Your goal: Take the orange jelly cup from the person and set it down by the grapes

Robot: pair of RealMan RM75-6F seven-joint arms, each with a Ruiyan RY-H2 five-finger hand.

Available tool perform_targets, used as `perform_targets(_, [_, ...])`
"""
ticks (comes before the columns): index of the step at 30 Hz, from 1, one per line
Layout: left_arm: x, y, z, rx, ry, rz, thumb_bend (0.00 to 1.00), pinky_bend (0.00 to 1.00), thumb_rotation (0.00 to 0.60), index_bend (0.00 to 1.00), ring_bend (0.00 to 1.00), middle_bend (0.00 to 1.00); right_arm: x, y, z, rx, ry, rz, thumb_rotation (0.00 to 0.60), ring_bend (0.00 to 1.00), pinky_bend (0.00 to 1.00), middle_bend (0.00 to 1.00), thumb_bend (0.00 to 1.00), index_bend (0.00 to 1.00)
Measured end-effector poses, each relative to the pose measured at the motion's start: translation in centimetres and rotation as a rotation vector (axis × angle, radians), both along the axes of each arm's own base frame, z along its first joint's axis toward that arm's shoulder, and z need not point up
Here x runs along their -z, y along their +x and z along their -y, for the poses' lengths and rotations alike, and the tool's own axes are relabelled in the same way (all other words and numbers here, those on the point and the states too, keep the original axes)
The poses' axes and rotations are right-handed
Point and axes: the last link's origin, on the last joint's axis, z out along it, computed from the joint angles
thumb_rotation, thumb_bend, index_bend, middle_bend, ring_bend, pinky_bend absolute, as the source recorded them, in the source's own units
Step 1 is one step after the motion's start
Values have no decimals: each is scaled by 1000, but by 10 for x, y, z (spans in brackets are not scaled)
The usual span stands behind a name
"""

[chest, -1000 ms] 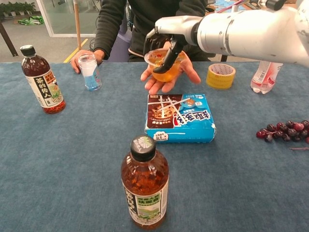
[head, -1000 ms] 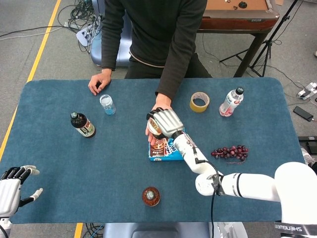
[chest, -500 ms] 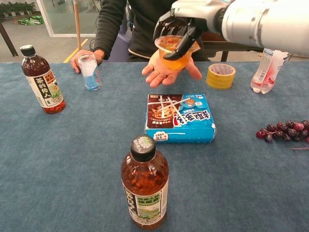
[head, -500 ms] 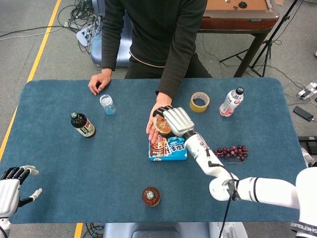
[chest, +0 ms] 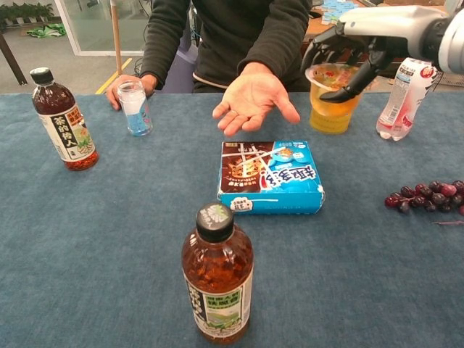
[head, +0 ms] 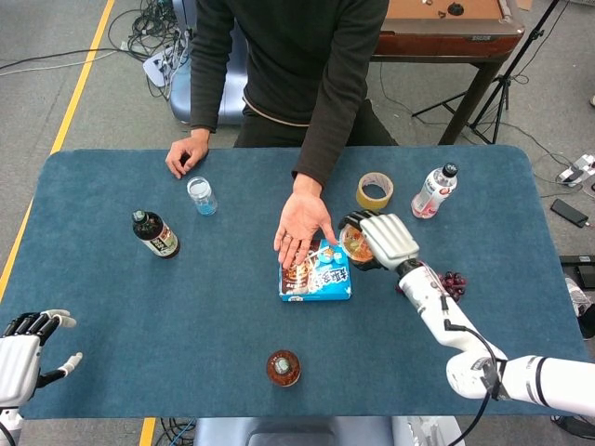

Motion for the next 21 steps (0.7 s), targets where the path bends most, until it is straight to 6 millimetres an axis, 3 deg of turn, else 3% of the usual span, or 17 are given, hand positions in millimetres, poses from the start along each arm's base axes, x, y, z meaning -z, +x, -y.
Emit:
perform_targets(8, [2,0,0,1,-6,2,171,204,600,419,288,338,6,-28,-3,31,9,-37,600,278,615,397,485,489])
perform_targets(21, [3,-3,0,-10,-8,4,171,204,600,419,288,338,36,-58,1,78,51,-83,600,279,579,373,476,489])
